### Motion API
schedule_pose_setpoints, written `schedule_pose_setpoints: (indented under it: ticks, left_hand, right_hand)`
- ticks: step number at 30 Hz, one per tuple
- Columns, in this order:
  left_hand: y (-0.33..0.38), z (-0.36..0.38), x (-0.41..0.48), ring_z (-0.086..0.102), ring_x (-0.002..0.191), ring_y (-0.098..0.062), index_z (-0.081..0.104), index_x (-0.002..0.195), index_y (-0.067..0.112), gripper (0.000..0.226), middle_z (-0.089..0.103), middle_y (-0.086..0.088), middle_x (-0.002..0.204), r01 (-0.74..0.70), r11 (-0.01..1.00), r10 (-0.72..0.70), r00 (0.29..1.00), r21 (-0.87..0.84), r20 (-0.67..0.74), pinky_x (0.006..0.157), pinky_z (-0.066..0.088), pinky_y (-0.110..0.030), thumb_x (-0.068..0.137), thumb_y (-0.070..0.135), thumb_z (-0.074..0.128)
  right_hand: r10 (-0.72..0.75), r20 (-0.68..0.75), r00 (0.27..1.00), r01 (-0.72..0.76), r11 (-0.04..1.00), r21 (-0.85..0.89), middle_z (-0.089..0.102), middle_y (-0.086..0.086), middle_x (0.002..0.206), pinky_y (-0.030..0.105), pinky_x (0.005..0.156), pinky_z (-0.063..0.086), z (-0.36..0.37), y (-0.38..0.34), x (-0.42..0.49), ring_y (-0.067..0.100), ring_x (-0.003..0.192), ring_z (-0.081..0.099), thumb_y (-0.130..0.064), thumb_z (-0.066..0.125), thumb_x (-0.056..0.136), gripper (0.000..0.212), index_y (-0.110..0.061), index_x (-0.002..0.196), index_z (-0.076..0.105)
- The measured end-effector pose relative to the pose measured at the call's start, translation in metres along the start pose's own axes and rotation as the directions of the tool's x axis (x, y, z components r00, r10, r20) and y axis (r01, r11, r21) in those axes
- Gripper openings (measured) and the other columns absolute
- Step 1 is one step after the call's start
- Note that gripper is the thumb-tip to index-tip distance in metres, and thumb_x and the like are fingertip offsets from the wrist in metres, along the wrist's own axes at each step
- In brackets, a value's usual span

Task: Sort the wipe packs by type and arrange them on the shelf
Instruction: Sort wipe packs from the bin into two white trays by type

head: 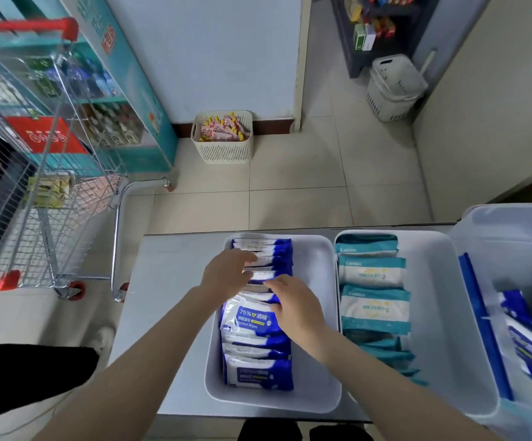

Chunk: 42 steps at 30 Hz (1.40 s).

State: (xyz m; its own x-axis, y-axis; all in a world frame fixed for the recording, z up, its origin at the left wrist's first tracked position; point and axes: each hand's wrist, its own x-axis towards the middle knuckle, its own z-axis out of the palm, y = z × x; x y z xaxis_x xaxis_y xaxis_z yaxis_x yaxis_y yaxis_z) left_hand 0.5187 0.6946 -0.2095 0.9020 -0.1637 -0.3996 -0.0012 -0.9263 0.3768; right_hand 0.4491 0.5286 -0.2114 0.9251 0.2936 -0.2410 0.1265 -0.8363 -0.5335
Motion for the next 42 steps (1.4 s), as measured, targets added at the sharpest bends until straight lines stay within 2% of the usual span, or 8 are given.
schedule_pose_setpoints:
  ticks: [6,17,23,27,31,35,39,42]
  left_hand:
    - [0.067,0.013,-0.037,0.059,0.106,-0.002,0.065,0.118,0.030,0.031,0.064,0.017,0.113,-0.008,0.961,-0.022,0.994,-0.276,-0.106,0.095,0.044,-0.020,0.088,0.021,0.063]
    - [0.260,0.078,-0.068,0.054,0.105,-0.003,0.060,0.122,0.031,0.031,0.059,0.016,0.112,-0.331,0.897,0.342,0.939,-0.291,-0.014,0.092,0.039,-0.017,0.092,0.024,0.058]
    - [0.318,0.095,-0.070,0.055,0.111,-0.005,0.057,0.126,0.032,0.032,0.058,0.014,0.124,-0.415,0.893,0.431,0.900,-0.173,0.061,0.095,0.043,-0.023,0.095,0.028,0.051]
    - [0.348,0.109,-0.070,0.056,0.109,-0.002,0.058,0.125,0.034,0.032,0.059,0.015,0.123,-0.431,0.885,0.451,0.887,-0.176,0.097,0.094,0.044,-0.022,0.094,0.029,0.052]
    - [0.370,0.120,-0.072,0.057,0.106,-0.002,0.059,0.124,0.031,0.031,0.061,0.013,0.120,-0.427,0.883,0.454,0.882,-0.193,0.128,0.092,0.045,-0.021,0.094,0.029,0.055]
    - [0.391,0.130,-0.075,0.059,0.103,-0.003,0.060,0.125,0.028,0.033,0.063,0.011,0.119,-0.388,0.889,0.433,0.886,-0.243,0.168,0.092,0.047,-0.022,0.092,0.029,0.058]
    - [0.415,0.141,-0.078,0.055,0.113,0.001,0.054,0.131,0.030,0.050,0.058,0.016,0.126,-0.310,0.884,0.405,0.883,-0.349,0.240,0.100,0.047,-0.029,0.082,0.036,0.064]
    - [0.433,0.151,-0.079,0.058,0.099,0.001,0.053,0.128,0.029,0.052,0.061,0.018,0.113,-0.263,0.896,0.383,0.866,-0.359,0.322,0.086,0.047,-0.020,0.079,0.044,0.064]
  right_hand:
    - [0.097,-0.182,0.979,-0.074,0.989,0.129,0.053,-0.005,0.130,0.022,0.095,0.037,-0.044,0.042,-0.053,0.015,0.119,0.048,-0.015,0.054,0.091,0.040,-0.023,0.131,0.051]
    - [0.409,-0.377,0.831,-0.359,0.912,0.197,0.061,-0.010,0.119,0.018,0.095,0.037,-0.131,0.177,-0.202,0.009,0.112,0.054,-0.008,0.060,0.086,0.036,-0.023,0.119,0.063]
    - [0.598,-0.207,0.775,-0.595,0.799,0.082,0.058,-0.003,0.126,0.027,0.094,0.041,-0.173,0.273,-0.252,0.018,0.116,0.052,-0.009,0.055,0.089,0.038,-0.022,0.125,0.057]
    - [0.727,-0.091,0.681,-0.722,0.645,-0.249,0.055,-0.004,0.125,0.029,0.087,0.048,-0.197,0.328,-0.265,0.017,0.113,0.054,-0.007,0.049,0.088,0.046,-0.029,0.128,0.049]
    - [0.697,-0.025,0.717,-0.606,0.605,-0.517,0.065,-0.001,0.109,0.027,0.073,0.047,-0.200,0.353,-0.267,0.018,0.099,0.062,-0.005,0.048,0.087,0.029,-0.019,0.112,0.057]
    - [0.637,0.039,0.770,-0.527,0.670,-0.523,0.060,-0.001,0.088,0.024,0.061,0.037,-0.214,0.357,-0.264,0.019,0.079,0.056,-0.006,0.046,0.088,0.021,-0.025,0.090,0.055]
    - [0.425,0.020,0.905,-0.402,0.869,-0.290,0.065,-0.005,0.091,0.026,0.056,0.035,-0.234,0.343,-0.254,0.015,0.079,0.053,-0.013,0.045,0.092,0.022,-0.029,0.093,0.060]
    - [0.327,-0.036,0.944,-0.319,0.937,0.140,0.066,-0.009,0.084,0.028,0.072,0.045,-0.246,0.327,-0.238,0.011,0.081,0.059,-0.011,0.055,0.090,0.017,-0.025,0.087,0.064]
